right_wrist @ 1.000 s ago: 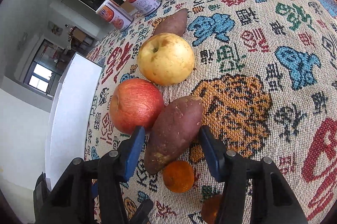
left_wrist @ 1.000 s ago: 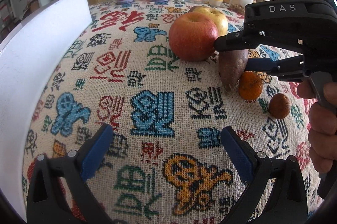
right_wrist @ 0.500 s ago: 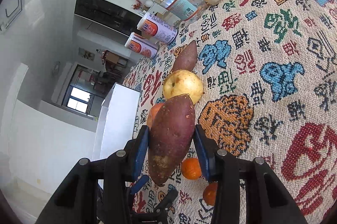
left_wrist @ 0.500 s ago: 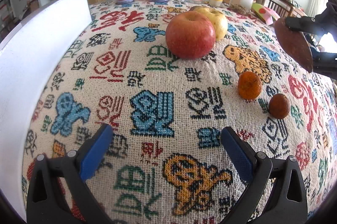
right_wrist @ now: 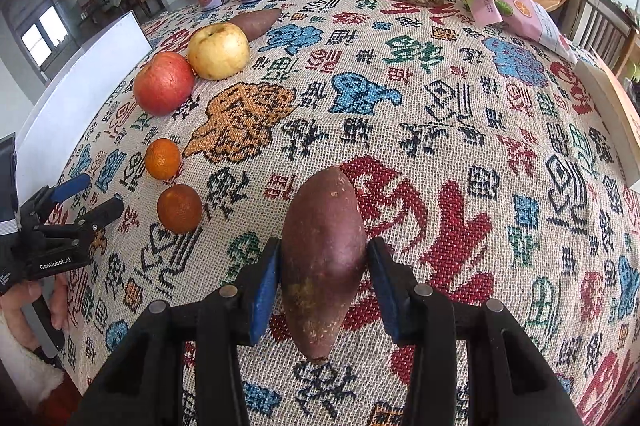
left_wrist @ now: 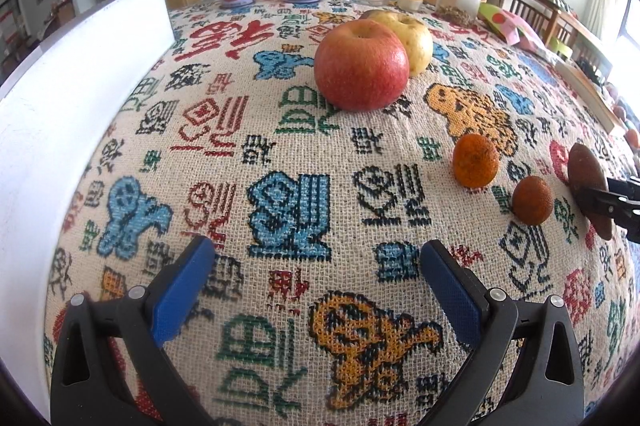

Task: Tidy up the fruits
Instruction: 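Grasp the purple sweet potato with the right gripper and lift it, then grasp the orange tangerine with the left gripper while the right holds the sweet potato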

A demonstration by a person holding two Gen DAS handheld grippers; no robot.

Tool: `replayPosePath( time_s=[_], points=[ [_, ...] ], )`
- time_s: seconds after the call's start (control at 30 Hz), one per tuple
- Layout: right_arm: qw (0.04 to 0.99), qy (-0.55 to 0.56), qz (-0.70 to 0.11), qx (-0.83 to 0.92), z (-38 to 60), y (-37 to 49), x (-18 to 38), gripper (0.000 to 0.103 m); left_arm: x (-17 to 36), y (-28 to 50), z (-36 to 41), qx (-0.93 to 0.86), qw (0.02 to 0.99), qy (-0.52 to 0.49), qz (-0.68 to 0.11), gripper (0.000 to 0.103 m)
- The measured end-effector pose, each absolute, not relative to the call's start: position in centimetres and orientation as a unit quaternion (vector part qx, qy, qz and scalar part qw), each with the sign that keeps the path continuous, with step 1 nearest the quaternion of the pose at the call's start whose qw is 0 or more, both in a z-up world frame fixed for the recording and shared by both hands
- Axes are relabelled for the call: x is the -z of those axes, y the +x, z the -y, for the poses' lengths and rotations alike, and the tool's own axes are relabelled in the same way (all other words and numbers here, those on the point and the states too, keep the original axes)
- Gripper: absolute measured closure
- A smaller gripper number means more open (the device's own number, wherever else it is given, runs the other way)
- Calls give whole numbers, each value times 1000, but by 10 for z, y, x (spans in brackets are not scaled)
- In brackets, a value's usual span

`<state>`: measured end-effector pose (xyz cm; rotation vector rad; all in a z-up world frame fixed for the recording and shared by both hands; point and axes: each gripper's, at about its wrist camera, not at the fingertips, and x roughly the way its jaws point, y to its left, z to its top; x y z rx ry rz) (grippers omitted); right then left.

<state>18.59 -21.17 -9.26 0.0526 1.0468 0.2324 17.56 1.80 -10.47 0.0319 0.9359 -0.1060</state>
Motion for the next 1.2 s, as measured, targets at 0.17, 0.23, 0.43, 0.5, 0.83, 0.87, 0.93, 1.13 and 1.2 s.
replayPosePath(
  time_s=[0.17, 0.23, 0.43, 0.5, 0.83, 0.87, 0.93, 1.13, 1.2],
  points=[
    [886, 32, -455, -83, 207, 167, 100, 31, 105, 176, -18, 51, 891, 15, -451, 1],
    [894, 17, -440, -78, 202, 160, 102, 28, 105, 176, -18, 51, 891, 16, -451, 1],
    [894, 6, -441, -77, 194, 158, 107, 15, 105, 176, -18, 51, 891, 16, -451, 1],
    [893, 1, -444, -78, 192, 159, 108, 10, 105, 176, -18, 51, 891, 16, -451, 1],
    [890, -14, -449, -79, 189, 161, 112, 5, 104, 174, -20, 55, 892, 9, -449, 1],
    [890, -15, -450, -79, 188, 161, 112, 4, 103, 173, -22, 57, 892, 6, -448, 1],
    [890, -13, -449, -80, 189, 161, 112, 4, 102, 171, -22, 63, 892, -1, -448, 1],
    [890, -13, -449, -81, 189, 161, 112, 4, 80, 186, -2, 116, 884, -96, -442, 3],
    [890, -13, -449, -81, 189, 161, 112, 4, 75, 197, 13, 118, 886, -95, -438, 4]
  ],
)
